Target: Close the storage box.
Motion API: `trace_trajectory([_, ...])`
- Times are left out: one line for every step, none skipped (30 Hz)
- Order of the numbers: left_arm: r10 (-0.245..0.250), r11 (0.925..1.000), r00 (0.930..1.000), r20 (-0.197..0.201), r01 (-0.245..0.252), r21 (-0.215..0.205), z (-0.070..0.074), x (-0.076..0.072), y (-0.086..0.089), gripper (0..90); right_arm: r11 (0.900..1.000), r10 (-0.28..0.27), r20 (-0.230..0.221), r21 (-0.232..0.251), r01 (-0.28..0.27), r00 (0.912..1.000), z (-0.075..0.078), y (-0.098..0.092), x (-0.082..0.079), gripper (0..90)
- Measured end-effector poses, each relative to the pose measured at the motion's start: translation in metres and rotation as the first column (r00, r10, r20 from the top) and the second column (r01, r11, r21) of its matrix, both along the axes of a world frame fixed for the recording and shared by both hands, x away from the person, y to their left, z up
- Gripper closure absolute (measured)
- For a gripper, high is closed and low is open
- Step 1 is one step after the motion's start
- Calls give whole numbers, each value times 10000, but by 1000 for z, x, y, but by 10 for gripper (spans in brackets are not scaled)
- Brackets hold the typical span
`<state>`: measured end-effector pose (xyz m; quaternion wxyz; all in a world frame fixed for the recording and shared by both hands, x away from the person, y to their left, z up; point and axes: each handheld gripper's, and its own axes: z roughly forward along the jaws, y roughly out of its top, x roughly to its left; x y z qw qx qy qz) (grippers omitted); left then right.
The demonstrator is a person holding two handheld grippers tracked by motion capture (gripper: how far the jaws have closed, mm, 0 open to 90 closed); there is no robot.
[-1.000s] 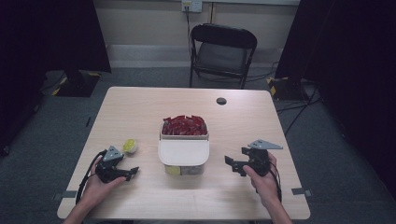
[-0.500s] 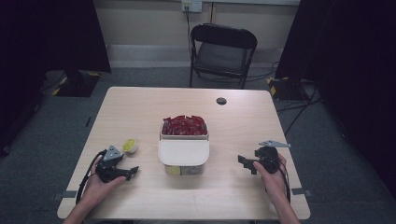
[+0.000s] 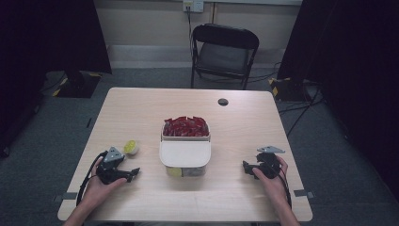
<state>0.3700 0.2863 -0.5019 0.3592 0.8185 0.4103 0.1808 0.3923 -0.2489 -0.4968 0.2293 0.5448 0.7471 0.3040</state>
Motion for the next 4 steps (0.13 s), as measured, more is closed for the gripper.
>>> trace_trajectory([-3,10000,10000,-2,3,3,0,0,0,148,10000,-68,43,24,68,10000,0,0,0,116])
trace_trajectory([24,10000,10000,5,-24,-33,0,0,0,148,9999,-111,182,66,110,9998,-2,1,0,113])
trace_trajectory([-5,10000,10000,1,5,4,0,0,0,148,9999,-95,393,122,90,9992,-4,0,-2,115])
trace_trajectory([-5,10000,10000,1,5,4,0,0,0,148,9999,-84,403,99,80,9992,-4,0,-2,115])
